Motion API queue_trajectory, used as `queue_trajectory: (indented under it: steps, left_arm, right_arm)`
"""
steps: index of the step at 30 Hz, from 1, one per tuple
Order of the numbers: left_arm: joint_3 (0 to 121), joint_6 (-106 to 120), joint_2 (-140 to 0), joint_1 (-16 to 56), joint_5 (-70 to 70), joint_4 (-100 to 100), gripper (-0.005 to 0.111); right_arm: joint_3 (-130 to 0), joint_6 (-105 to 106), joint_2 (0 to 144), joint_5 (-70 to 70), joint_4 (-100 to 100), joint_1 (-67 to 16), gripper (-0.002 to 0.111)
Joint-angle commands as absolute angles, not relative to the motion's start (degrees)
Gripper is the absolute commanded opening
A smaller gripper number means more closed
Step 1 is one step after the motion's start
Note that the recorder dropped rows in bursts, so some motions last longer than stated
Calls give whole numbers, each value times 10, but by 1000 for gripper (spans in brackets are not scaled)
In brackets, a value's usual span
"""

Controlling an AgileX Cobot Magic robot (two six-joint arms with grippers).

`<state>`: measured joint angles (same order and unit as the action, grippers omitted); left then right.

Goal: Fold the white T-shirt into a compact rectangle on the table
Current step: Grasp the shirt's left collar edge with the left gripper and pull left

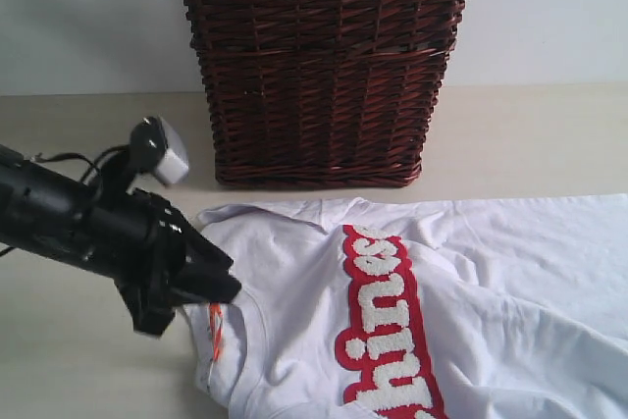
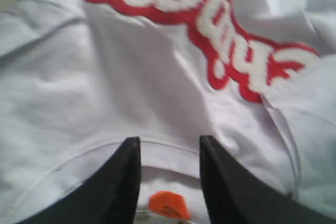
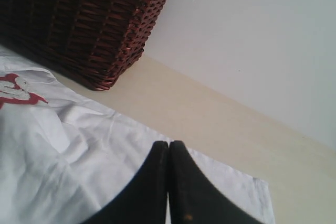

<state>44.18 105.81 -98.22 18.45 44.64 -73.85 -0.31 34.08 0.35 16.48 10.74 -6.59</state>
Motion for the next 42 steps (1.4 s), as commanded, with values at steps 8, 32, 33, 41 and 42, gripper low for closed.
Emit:
queue_trajectory:
  steps: [8,32,33,41,42]
  left_arm:
    - [452,1202,-1067,248,387,-778,46]
    - [462,1194,-1126,220,131,-654,0]
    - [457,1194,-1124,212,131,-644,0]
    - [372,1194,-1095,141,140,-552,0]
    - [359,1194,-1091,131,141,-533,0]
  right_arm:
    - [0,342,0,159,110,-67,0]
    - [0,338,0,159,110,-67,0]
    - [0,338,0,159,110,-67,0]
    - [0,338,0,159,110,-67,0]
    - [0,338,0,159,110,-67,0]
